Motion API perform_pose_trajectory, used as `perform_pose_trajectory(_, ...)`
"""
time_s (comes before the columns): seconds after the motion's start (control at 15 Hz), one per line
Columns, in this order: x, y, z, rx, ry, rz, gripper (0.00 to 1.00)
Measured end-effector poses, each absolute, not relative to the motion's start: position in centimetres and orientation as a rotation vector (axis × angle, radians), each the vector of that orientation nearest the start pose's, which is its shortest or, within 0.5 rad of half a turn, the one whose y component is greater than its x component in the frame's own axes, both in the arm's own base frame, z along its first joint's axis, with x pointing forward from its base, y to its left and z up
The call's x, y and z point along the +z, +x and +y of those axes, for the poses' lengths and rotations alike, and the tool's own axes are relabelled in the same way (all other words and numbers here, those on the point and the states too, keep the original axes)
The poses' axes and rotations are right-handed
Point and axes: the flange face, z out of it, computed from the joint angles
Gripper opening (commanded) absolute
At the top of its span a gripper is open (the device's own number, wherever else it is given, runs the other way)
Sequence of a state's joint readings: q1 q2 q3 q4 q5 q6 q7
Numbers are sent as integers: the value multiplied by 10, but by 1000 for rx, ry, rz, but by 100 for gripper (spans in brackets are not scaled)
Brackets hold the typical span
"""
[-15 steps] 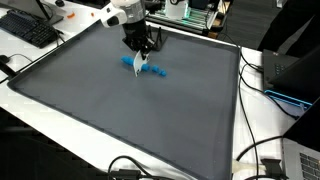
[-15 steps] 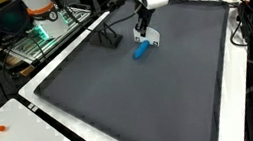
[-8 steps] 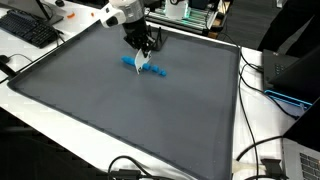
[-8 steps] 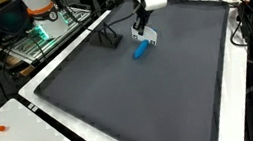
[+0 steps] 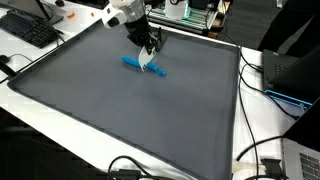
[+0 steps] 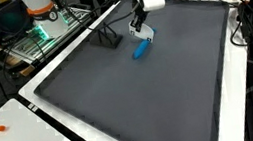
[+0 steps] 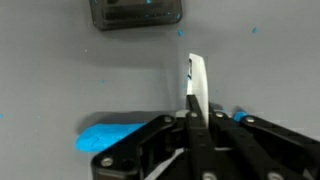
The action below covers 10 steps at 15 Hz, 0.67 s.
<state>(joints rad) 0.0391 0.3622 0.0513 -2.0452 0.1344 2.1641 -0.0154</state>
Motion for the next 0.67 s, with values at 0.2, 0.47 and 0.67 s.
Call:
perform_pose_trajectory(0.2, 254, 570, 54, 344, -3010, -18, 1)
perform_pose_trajectory(0.47, 275, 580, 45, 270, -3020, 0, 1)
perform_pose_trajectory(0.67, 285, 583, 35, 231, -3029, 18, 1)
